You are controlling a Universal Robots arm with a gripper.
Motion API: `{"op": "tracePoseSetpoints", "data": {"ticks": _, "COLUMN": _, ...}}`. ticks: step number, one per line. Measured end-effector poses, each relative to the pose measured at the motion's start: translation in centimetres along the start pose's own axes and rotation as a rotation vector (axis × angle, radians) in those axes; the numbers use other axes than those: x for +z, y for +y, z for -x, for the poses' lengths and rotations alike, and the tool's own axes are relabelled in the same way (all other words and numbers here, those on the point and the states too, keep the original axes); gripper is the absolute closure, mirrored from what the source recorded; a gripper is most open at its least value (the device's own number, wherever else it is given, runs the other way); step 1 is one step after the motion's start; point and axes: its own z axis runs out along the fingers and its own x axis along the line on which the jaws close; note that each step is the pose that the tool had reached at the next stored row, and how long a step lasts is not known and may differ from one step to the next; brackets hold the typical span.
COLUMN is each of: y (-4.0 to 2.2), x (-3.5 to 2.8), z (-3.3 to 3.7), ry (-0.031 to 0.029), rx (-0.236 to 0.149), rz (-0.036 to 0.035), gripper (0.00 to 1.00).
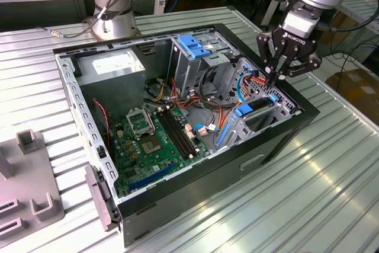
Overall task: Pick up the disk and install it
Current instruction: 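Insert the first disk wire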
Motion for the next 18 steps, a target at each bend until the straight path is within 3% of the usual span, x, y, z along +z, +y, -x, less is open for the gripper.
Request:
{"op": "tracePoseSetpoints", "data": {"ticks": 4, "y": 0.1, "x": 0.11, "z": 0.05, "ry": 0.0004, "rx": 0.037, "rz": 0.0023, "gripper": 0.83}}
{"op": "tracePoseSetpoints", "data": {"ticks": 7, "y": 0.11, "x": 0.2, "z": 0.06, "ry": 0.0001, "rx": 0.114, "rz": 0.0065, "gripper": 0.83}}
{"op": "tracePoseSetpoints", "data": {"ticks": 10, "y": 0.11, "x": 0.25, "z": 0.06, "ry": -0.0003, "rx": 0.156, "rz": 0.0085, "gripper": 0.83}}
{"op": "tracePoseSetpoints", "data": {"ticks": 18, "y": 0.52, "x": 0.3, "z": 0.24, "ry": -0.0012, "rx": 0.22, "rz": 0.0118, "gripper": 0.83}}
